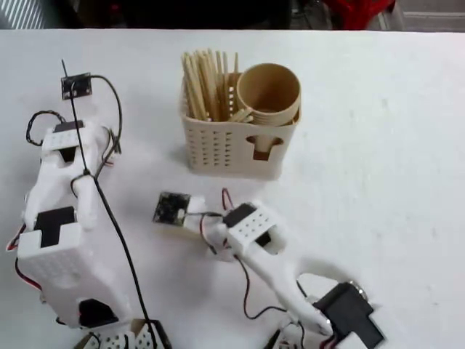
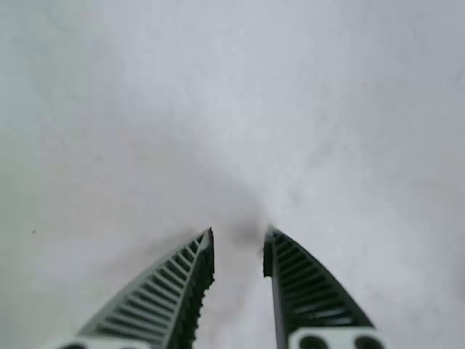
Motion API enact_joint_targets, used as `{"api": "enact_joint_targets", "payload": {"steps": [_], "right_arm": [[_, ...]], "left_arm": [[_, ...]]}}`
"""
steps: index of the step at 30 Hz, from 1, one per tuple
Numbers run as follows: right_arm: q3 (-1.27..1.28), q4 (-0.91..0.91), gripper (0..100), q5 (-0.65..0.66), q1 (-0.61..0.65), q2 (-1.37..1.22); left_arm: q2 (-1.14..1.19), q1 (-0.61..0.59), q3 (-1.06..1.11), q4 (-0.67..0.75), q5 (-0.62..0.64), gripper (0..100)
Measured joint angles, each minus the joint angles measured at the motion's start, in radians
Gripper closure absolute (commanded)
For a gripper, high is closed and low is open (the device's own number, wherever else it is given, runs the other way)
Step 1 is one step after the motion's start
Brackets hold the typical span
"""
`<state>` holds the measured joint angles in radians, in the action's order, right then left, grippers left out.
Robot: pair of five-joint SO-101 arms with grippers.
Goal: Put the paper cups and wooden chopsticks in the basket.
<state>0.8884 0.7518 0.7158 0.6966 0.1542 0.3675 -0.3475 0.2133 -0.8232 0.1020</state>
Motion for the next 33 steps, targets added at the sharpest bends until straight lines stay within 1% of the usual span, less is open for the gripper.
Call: {"api": "enact_joint_targets", "payload": {"steps": [6, 11, 14, 16, 18, 29, 31, 33], "right_arm": [[-0.009, -0.084, 98.0, -0.034, -0.086, -0.005], [-0.051, -0.075, 97.3, -0.037, -0.117, -0.009], [-0.051, -0.054, 89.9, -0.034, -0.106, -0.009], [-0.052, -0.034, 84.2, -0.003, -0.092, -0.009], [-0.054, -0.025, 81.1, 0.006, -0.083, -0.009], [-0.054, -0.025, 82.7, 0.012, -0.081, -0.009], [-0.052, -0.025, 87.7, 0.015, -0.072, -0.015], [-0.052, -0.025, 94.7, 0.015, -0.072, -0.041]], "left_arm": [[0.0, 0.0, 0.0, 0.0, 0.0, 87], [0.0, 0.0, 0.0, 0.0, 0.0, 87], [0.0, 0.0, 0.0, 0.0, 0.0, 87], [0.0, 0.0, 0.0, 0.0, 0.0, 87], [0.0, 0.0, 0.0, 0.0, 0.0, 87], [0.0, 0.0, 0.0, 0.0, 0.0, 87], [0.0, 0.0, 0.0, 0.0, 0.0, 87], [0.0, 0.0, 0.0, 0.0, 0.0, 87]]}}
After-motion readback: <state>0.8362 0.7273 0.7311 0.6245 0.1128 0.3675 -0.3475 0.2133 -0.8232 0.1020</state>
